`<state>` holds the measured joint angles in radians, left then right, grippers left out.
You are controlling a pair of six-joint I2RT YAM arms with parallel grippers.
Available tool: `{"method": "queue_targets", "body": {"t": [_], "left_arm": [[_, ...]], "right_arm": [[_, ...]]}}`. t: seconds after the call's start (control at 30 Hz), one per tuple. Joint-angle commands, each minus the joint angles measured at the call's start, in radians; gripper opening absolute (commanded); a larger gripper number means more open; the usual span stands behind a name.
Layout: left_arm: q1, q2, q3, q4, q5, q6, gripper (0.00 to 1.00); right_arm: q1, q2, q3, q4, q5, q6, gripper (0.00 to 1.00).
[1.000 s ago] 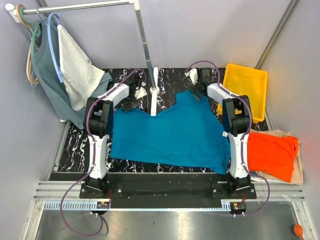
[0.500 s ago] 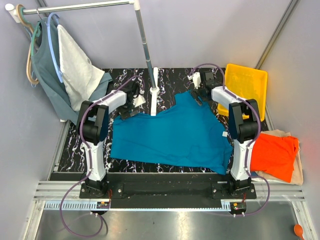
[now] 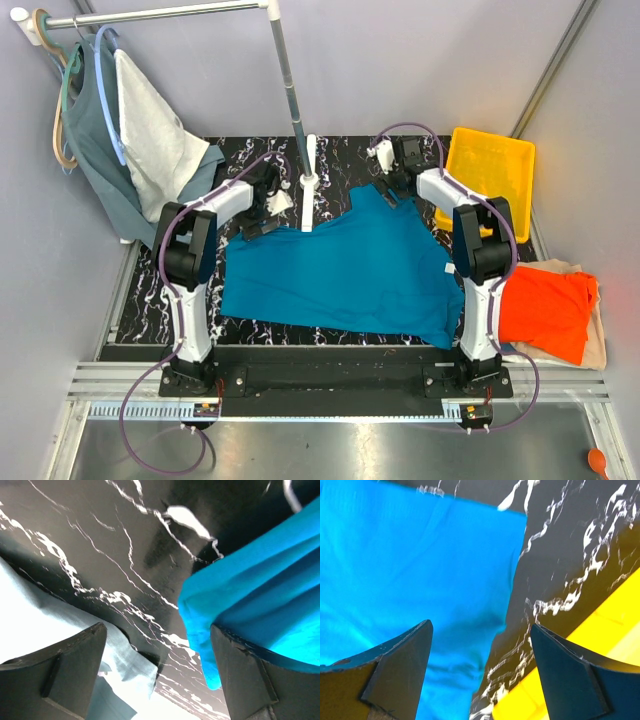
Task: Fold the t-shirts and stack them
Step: Flatten the tshirt out
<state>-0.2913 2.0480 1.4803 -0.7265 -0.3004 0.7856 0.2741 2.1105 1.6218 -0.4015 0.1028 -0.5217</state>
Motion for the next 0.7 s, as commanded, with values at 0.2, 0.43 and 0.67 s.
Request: {"method": "queue_targets", "body": {"t": [0.2, 0.43, 0.67], "left_arm": [[0.012, 0.089, 0.193, -0.177, 0.139, 0.079, 0.84], [0.023, 0.126, 0.281, -0.330, 0.214, 0.138, 0.84], [0.035, 0.164, 0.328, -0.450, 0.248, 0.181, 0.81]], "right_arm": [[-0.022, 0.164, 0.199, 0.012, -0.054, 0.015, 0.86], [-0.050, 0.256, 0.288, 0.012, -0.080, 0.006, 0.82], [-0.061, 0.322, 0.340, 0.004, -0.087, -0.015, 0.60]]}}
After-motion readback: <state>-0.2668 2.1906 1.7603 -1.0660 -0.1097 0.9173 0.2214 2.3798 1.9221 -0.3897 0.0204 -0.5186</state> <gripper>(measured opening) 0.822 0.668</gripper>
